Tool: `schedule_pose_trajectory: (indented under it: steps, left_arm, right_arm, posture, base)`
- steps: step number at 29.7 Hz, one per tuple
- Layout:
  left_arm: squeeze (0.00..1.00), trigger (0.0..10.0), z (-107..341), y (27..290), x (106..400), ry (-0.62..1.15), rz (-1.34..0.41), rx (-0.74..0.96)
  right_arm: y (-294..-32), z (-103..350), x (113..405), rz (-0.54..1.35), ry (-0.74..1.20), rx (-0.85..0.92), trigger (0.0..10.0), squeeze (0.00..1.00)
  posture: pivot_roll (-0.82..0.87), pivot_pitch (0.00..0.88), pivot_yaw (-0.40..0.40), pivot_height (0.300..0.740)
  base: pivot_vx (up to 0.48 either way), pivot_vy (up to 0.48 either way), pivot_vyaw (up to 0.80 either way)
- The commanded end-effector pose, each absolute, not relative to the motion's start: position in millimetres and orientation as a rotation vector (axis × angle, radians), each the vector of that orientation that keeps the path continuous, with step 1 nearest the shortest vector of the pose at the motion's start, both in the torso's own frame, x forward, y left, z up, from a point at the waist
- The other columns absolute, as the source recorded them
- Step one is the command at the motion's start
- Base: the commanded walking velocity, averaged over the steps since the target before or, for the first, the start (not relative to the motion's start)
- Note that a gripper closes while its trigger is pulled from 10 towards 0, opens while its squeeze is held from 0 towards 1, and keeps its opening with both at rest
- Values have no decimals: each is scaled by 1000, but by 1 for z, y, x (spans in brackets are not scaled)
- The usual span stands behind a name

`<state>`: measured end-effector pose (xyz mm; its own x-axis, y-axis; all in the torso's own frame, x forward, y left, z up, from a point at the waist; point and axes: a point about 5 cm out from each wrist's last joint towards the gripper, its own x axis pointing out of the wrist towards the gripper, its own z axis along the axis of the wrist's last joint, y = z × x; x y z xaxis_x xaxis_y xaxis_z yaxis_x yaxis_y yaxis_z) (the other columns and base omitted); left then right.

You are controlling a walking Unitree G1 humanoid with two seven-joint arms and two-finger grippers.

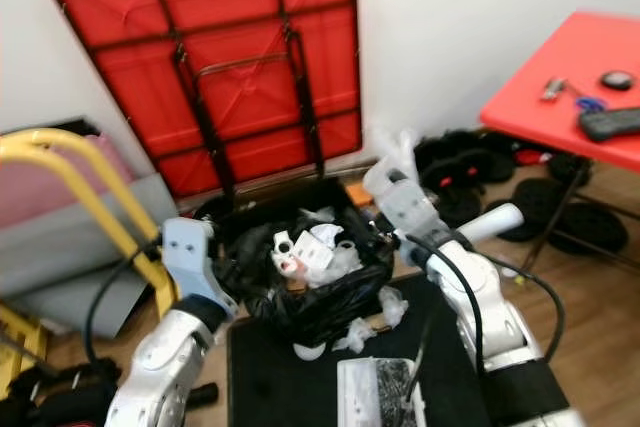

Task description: Sweep floor

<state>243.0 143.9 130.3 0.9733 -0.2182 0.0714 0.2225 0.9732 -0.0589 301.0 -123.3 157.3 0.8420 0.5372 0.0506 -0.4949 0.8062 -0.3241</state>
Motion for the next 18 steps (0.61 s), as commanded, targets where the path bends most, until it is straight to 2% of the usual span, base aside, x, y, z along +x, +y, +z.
schedule_pose_trajectory:
  steps: [1,4,8,18]
  left_arm:
    - [0,10000,128,144,242,-53,-220,-79]
    - [0,10000,128,145,242,-51,-215,-81]
    - [0,10000,128,147,243,-53,-183,-74]
    - [0,10000,129,154,247,-64,-129,-56]
  right_arm:
    - [-126,156,301,541,-110,-276,10000,0]
    - [-126,155,302,535,-74,-256,10000,0]
    - [-119,158,297,619,-59,-157,10000,0]
    - [-106,165,288,737,-69,-101,10000,0]
  posture:
    - [-118,0,-19,740]
    - [-119,0,-17,740]
    - [-120,0,-18,725]
    - [-122,0,-15,700]
  base:
    - [0,0,0]
    - [0,0,0]
    - [0,0,0]
    - [0,0,0]
